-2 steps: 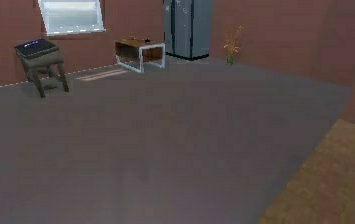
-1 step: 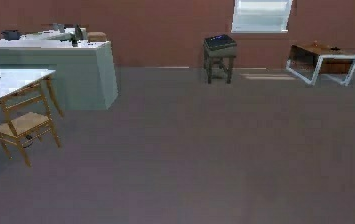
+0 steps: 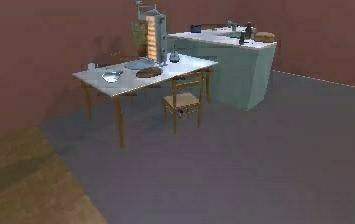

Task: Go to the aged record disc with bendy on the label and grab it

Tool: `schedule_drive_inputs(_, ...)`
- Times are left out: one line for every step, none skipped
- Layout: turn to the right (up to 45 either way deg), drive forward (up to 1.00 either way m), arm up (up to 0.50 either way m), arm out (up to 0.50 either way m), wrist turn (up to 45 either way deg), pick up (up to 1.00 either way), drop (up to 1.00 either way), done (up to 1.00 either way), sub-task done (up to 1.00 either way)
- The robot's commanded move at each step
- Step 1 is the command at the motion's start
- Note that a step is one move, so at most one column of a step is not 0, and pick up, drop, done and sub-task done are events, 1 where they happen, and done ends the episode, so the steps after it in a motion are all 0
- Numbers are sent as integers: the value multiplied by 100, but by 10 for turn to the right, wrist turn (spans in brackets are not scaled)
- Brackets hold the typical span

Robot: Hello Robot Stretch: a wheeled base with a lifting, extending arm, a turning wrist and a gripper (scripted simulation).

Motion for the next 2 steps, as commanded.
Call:
schedule_drive_inputs(0, 10, 0, 0, 0, 0, 0, 0, 0)
schedule_drive_inputs(450, 0, 0, 0, 0, 0, 0, 0, 0)
